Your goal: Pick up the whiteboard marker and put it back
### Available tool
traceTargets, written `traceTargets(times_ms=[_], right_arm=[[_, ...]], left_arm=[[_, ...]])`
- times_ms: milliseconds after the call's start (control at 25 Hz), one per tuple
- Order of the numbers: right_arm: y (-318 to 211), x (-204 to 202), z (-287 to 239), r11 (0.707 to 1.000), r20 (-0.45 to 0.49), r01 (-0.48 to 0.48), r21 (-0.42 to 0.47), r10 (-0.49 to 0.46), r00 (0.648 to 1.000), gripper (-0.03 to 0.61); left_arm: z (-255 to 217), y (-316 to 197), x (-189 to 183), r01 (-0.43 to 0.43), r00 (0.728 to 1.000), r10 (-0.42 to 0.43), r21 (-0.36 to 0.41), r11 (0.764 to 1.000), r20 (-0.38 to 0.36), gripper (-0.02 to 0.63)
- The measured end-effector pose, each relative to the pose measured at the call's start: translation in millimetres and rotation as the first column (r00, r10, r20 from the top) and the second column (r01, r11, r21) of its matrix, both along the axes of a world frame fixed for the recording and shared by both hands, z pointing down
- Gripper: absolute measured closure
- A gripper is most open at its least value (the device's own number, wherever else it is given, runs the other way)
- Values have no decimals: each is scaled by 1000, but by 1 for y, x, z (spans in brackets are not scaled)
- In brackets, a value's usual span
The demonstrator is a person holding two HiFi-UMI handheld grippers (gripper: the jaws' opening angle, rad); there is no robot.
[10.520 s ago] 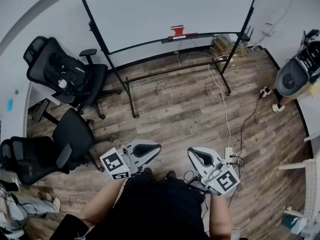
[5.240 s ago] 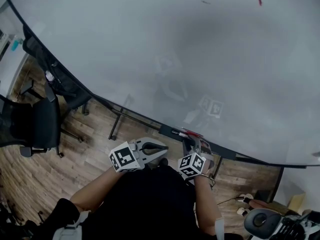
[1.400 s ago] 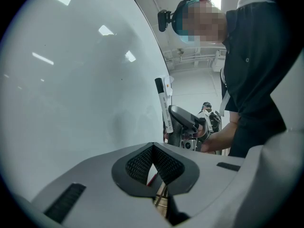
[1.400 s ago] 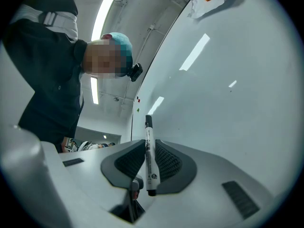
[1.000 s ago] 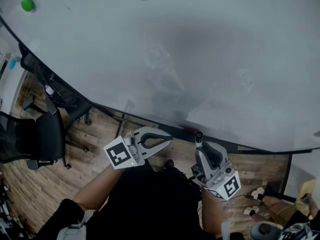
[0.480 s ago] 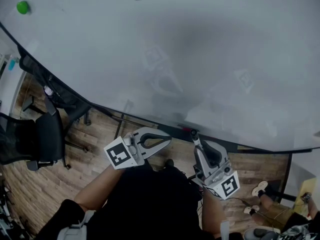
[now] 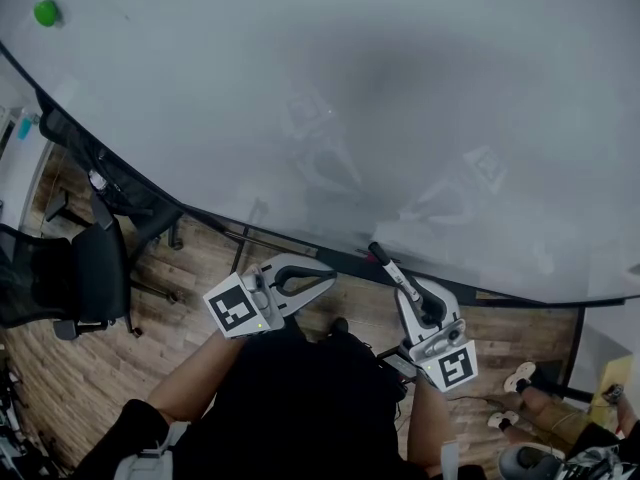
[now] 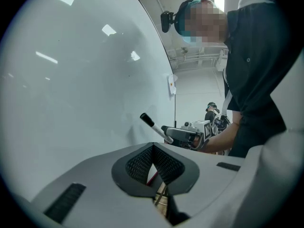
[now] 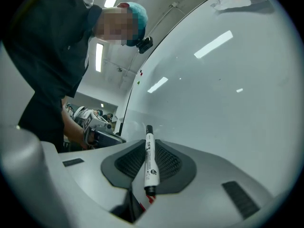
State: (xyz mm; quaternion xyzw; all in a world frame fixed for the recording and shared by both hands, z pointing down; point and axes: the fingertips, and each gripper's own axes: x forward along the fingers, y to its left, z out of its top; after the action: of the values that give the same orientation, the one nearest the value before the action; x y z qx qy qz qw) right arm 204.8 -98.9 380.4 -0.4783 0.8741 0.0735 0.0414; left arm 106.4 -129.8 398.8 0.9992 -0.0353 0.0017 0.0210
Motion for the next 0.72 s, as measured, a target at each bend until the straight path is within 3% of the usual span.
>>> traceTargets(times_ms=[160,240,320,440,720], right_arm=[[-14,-5,51,998,-178,6,-57,-16,984,508],[-18,-9,99,988,-349,12,-155,-66,935,508],[-21,-11,135,973,-444,2,-229,-107,890,508],[-26,-11,168,961,-483,-6,-276,-133,865,508],[-24,-9,205,933,-486,0,-360,-188,853,509]], left_arm=[[5,2,2,-1,1000,1,-5,1000,10,604],[8,4,1,-2,1000,2,-11,1000,20,604],[8,6,-1,-6,1000,7,-15,1000,26,604],[12,5,-7,2,999,-2,-24,1000,33,604],[23,5,-13,25,999,-22,-58,998,46,604]])
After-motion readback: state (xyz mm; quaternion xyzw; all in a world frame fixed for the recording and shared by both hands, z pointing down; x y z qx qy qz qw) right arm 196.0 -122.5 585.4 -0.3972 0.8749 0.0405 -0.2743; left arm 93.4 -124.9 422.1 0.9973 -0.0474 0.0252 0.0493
